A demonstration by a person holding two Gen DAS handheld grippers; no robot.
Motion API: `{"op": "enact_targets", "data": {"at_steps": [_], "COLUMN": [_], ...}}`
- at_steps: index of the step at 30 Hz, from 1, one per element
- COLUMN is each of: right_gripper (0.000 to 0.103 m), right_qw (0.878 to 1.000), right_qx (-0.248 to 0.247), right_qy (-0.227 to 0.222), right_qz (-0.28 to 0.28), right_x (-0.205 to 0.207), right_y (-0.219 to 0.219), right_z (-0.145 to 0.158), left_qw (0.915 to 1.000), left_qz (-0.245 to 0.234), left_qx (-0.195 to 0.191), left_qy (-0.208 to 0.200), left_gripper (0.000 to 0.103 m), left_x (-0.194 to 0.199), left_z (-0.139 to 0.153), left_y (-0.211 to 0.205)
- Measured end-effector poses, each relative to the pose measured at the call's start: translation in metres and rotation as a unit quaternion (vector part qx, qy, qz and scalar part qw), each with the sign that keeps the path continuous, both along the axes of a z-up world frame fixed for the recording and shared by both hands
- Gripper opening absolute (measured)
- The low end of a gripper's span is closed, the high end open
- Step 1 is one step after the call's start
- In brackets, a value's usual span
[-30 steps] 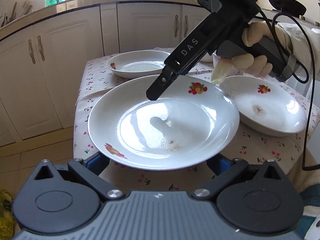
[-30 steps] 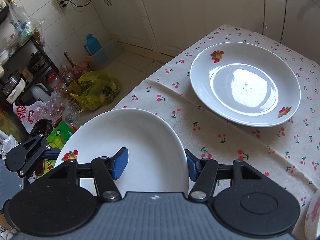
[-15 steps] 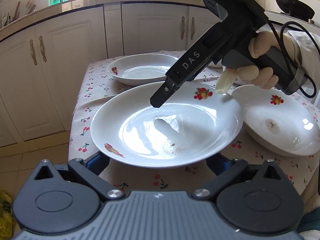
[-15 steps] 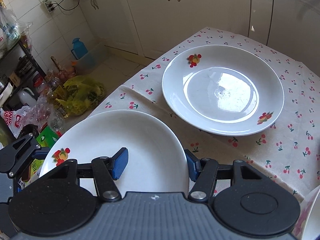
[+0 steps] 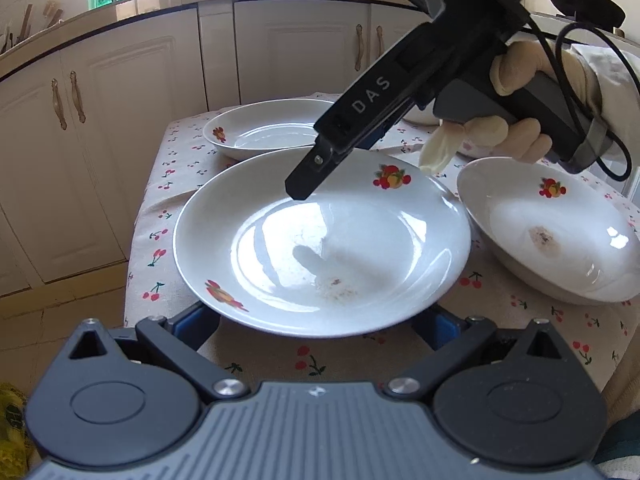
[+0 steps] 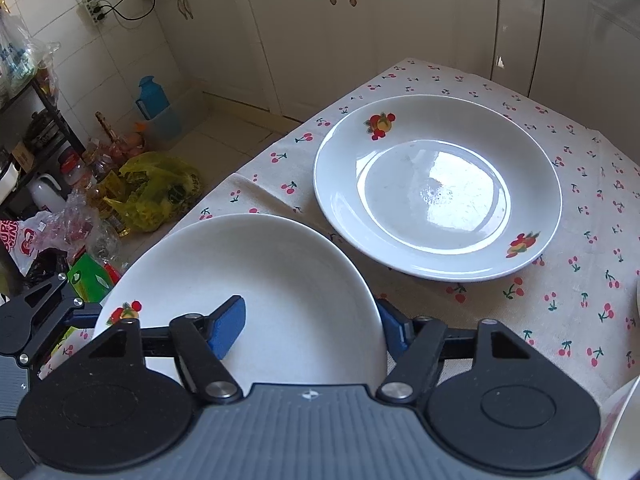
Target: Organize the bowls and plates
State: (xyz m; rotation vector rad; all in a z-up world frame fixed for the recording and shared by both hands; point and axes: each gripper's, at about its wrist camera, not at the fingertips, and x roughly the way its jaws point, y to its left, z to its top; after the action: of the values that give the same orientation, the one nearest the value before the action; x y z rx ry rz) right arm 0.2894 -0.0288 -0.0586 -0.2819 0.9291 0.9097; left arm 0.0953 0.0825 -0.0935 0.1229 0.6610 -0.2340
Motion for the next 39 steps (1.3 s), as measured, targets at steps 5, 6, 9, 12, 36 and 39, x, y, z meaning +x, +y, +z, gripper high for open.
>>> {"op": "enact_targets", "data": {"at_steps": [5,6,9,12,36,39], "right_gripper": [0.098,0.1,0.102,0.103,0.103,0.103], "right_qw": [0.999,0.999,0.998,0.996,0.971,0.969], "right_qx": [0.004,0.004,0.009,0.008,0.019,0.021], "right_qy": [-0.032,-0.04,-0.057,-0.082,-0.183,-0.176], "right_qz": [-0.006,-0.01,-0.022,-0.031,-0.154,-0.171], "right_x": [-0.014,-0.018,-0.029,-0.046,-0.208,-0.213], "right_y": [-0.011,-0.015,-0.025,-0.036,-0.167,-0.183], "right_z": [0.018,0.022,0.032,0.041,0.023,0.014], "left_qw": [0.9999,0.9999,0.9997,0.9992,0.9977,0.9974], "left_qz": [0.008,0.012,0.018,0.023,-0.045,-0.056], "left_qx": [0.007,0.007,0.006,0.006,-0.022,-0.021], "left_qy": [-0.007,-0.008,-0.017,-0.031,-0.047,-0.041], "left_gripper": [0.102,0.102,0.102,0.102,0.102,0.102], "left_x": [-0.011,-0.014,-0.023,-0.033,-0.075,-0.074], "left_z": [0.007,0.01,0.019,0.03,0.05,0.048], "left_y": [0.004,0.005,0.006,0.003,-0.071,-0.079]}}
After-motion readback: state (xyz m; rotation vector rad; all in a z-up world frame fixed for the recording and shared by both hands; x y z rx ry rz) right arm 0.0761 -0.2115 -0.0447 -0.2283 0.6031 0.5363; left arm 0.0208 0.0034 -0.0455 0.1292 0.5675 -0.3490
